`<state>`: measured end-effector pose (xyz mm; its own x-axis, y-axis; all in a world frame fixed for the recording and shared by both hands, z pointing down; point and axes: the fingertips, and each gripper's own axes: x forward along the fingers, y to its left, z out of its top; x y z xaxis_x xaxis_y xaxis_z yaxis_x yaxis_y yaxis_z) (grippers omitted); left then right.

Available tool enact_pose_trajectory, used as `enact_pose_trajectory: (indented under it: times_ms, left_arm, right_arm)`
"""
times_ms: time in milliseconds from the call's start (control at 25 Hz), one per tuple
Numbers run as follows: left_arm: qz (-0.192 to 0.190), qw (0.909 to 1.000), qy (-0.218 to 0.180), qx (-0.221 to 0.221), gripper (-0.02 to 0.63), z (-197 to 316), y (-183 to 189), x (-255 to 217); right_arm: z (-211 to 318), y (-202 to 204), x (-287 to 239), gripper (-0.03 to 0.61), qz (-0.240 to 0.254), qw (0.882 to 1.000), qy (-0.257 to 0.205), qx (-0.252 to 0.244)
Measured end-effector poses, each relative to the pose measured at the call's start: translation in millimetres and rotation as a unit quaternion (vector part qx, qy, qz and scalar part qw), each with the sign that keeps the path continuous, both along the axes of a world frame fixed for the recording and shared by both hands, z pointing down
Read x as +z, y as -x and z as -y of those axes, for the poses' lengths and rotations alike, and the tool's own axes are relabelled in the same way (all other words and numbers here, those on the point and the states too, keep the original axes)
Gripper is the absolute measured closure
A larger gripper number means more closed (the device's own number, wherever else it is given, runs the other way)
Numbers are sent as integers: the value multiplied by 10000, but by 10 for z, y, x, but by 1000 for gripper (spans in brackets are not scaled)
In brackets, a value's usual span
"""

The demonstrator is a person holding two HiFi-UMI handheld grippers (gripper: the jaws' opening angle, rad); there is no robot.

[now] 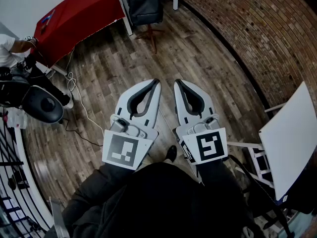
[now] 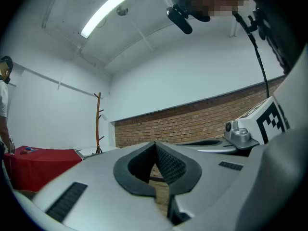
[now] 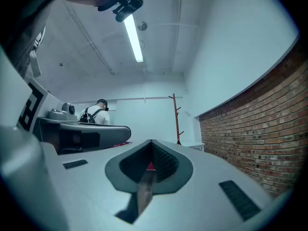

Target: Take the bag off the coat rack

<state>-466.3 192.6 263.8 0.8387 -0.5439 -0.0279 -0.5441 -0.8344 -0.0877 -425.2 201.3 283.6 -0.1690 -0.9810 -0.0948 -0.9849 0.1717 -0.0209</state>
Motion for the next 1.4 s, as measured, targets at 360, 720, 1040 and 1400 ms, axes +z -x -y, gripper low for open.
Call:
enact_pose_trajectory:
  times_ms: [360,720,1040,1400]
  left_arm:
    - [-41,9999,62,-114,604,385,-63,81]
    - [-392,9989,242,-76,604,1633,-66,128]
    - [-685,9975,109,-111,604,2768,179,-32]
    - [-745,9968,273,-55,604,3472,224,6]
  right_arm:
    - [361,-64,77,575,74,9999,-45,-122]
    - [1547,-64,152,575,315,9992,-5,-228]
    - [2702,176,37,575,92,9994,42,-324]
    - [3357,170,-9,575,52,9998,63,-179]
